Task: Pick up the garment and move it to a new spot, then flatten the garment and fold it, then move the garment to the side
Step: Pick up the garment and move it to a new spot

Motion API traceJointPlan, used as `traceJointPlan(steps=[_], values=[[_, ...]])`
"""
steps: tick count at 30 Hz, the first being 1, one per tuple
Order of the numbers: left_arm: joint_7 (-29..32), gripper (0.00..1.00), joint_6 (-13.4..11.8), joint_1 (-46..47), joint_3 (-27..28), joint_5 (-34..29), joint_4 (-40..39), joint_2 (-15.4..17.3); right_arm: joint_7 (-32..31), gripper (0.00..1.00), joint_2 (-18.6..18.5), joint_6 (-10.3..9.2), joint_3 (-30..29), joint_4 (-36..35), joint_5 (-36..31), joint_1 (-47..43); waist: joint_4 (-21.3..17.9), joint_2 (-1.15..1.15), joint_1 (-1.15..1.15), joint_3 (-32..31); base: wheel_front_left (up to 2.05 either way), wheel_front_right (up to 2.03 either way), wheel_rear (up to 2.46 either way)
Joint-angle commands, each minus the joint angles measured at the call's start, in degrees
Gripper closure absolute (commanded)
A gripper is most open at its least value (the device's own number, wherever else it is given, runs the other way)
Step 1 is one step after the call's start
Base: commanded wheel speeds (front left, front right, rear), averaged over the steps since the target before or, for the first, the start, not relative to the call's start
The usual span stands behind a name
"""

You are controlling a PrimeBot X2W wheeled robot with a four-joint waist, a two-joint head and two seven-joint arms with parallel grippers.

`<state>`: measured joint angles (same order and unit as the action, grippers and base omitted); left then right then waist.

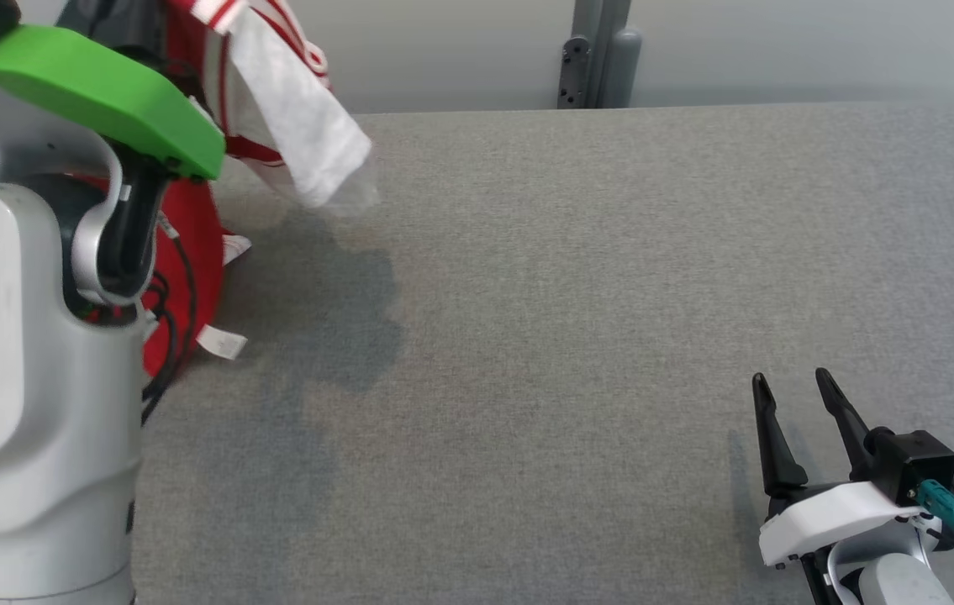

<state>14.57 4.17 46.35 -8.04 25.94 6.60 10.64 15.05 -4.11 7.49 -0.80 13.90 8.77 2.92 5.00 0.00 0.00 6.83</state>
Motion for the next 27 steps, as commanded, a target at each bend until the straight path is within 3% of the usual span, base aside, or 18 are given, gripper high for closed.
traceJointPlan(steps=[1,7,12,15,20,27], values=[[2.18,1.0,-0.74,-2.07,-0.28,1.58,-3.99,-0.71,0.2,0.0,0.11,0.0,-0.16,-0.04,-0.34,-0.49,-4.57,0.0,0.0,-2.05,0.0,0.0,0.0],[9.33,1.0,-3.25,-7.18,-3.57,5.84,-17.31,-4.6,0.2,0.0,0.5,0.0,0.22,0.19,-0.26,0.31,-10.96,0.0,0.0,-1.73,0.0,0.0,0.0],[10.47,1.0,-5.41,-9.58,-7.89,6.73,-18.28,-6.34,0.2,0.0,0.66,0.0,1.44,0.33,0.11,1.59,-17.17,0.0,0.0,0.29,0.0,0.0,0.0],[8.4,1.0,-6.59,-10.01,-10.65,7.52,-13.32,-7.26,0.2,0.0,0.81,0.0,1.78,0.45,0.56,2.56,-20.62,0.0,0.0,2.14,0.0,0.0,0.0],[1.78,1.0,-8.7,-8.36,-13.07,6.47,1.85,-7.44,0.2,0.0,1.05,0.0,3.1,0.76,1.16,4.03,-25.72,0.0,0.0,5.3,0.0,0.0,0.0],[-7.68,1.0,-7.09,-8.4,-15.41,6.38,26.73,-7.51,0.2,0.0,1.18,0.0,3.45,1.37,1.68,3.67,-29.41,0.0,0.0,7.09,0.0,0.0,0.0]])
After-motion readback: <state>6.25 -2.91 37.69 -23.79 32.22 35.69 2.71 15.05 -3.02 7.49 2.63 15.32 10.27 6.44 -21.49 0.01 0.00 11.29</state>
